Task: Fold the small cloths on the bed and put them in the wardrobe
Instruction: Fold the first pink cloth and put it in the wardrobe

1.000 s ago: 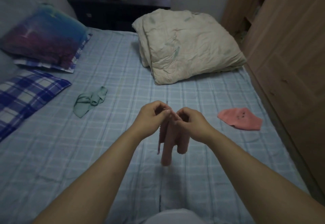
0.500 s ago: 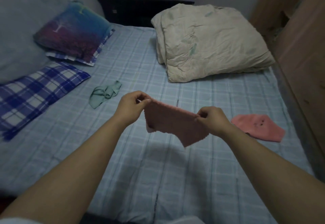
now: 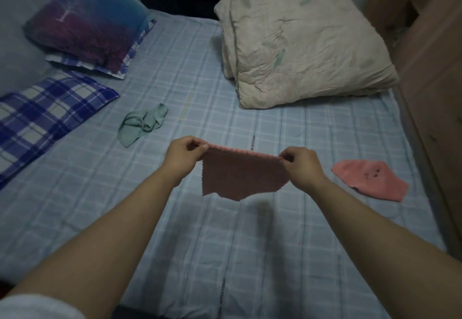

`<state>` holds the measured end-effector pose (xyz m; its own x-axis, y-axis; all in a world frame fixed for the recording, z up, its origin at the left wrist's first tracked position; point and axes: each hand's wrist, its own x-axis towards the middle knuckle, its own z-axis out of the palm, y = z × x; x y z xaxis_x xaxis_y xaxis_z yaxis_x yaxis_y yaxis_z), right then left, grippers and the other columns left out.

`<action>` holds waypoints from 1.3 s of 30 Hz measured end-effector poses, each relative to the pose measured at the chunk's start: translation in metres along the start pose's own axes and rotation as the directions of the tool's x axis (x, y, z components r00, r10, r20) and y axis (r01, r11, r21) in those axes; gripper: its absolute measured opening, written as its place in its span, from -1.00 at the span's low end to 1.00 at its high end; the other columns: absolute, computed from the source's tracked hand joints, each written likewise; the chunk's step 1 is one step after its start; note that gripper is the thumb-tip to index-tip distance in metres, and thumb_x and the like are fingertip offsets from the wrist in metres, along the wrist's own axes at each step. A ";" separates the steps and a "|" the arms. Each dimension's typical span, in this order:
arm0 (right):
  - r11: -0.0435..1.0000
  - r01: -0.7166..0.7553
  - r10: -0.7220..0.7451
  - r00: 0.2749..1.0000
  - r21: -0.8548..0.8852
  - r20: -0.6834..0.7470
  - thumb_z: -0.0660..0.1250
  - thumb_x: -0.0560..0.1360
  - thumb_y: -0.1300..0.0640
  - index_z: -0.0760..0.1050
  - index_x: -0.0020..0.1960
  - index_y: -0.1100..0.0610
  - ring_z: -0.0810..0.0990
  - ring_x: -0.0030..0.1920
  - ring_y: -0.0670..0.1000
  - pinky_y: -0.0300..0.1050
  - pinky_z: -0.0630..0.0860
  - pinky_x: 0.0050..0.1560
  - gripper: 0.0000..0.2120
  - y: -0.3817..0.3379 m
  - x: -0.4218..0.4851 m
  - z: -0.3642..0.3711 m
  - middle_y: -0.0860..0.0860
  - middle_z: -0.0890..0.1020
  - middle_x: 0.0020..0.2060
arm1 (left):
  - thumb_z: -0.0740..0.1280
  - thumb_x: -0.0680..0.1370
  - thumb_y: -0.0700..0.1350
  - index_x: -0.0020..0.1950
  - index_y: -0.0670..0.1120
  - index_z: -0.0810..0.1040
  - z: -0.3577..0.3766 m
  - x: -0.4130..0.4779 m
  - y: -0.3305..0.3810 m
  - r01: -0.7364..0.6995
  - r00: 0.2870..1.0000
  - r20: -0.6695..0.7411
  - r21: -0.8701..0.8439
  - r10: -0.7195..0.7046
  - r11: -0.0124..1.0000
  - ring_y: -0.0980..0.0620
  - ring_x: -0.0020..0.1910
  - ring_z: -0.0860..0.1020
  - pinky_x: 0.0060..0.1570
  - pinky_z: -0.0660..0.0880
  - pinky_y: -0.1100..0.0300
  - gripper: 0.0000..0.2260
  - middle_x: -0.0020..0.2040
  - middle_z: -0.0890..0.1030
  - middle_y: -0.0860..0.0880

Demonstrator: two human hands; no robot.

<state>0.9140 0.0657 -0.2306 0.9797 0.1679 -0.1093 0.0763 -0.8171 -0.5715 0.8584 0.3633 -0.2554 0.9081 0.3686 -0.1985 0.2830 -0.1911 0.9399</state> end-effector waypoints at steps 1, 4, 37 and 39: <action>1.000 -0.003 0.003 1.000 -0.003 -0.019 0.35 0.51 0.25 0.70 0.00 0.16 0.64 -0.07 0.05 -0.22 0.44 -0.05 -0.84 -0.001 0.006 0.002 0.09 0.72 -0.08 | 0.47 0.55 -0.23 -0.15 -0.02 0.68 0.001 0.008 0.000 0.003 1.000 0.008 -0.007 -0.003 1.000 -0.01 -0.16 0.67 0.06 0.66 0.02 -0.86 -0.21 0.70 -0.04; 1.000 0.012 -0.014 0.996 -0.028 -0.088 0.38 0.49 0.23 0.71 -0.01 0.17 0.66 -0.05 0.08 -0.27 0.40 -0.04 -0.85 -0.007 0.026 0.001 0.11 0.73 -0.08 | 0.46 0.55 -0.24 -0.16 -0.01 0.67 0.002 0.033 0.007 -0.013 1.000 0.020 -0.035 0.014 0.999 -0.03 -0.13 0.67 0.09 0.64 -0.02 -0.85 -0.19 0.70 -0.06; 0.845 -0.532 0.495 0.814 0.049 0.306 0.28 0.50 0.35 0.65 0.20 0.24 0.61 0.24 0.15 -0.10 0.44 0.33 -0.68 0.122 -0.123 0.251 0.18 0.68 0.16 | 0.53 0.49 -0.21 0.00 -0.17 0.76 0.010 -0.063 -0.295 0.250 0.930 0.158 0.389 -0.331 0.887 0.00 -0.02 0.71 0.10 0.59 0.16 -0.89 -0.05 0.76 -0.11; 0.848 -0.528 0.489 0.814 0.047 0.314 0.30 0.50 0.33 0.65 0.20 0.24 0.61 0.23 0.14 -0.12 0.44 0.31 -0.69 0.122 -0.129 0.253 0.18 0.68 0.16 | 0.53 0.49 -0.18 0.03 -0.16 0.76 0.008 -0.068 -0.299 0.239 0.932 0.159 0.404 -0.325 0.883 0.00 0.02 0.71 0.18 0.59 0.09 -0.86 -0.01 0.76 -0.11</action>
<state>0.7503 0.0839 -0.4925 0.7765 -0.0900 -0.6236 -0.4611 -0.7557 -0.4651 0.7141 0.3880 -0.5250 0.8037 0.2607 -0.5350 0.5916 -0.4480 0.6704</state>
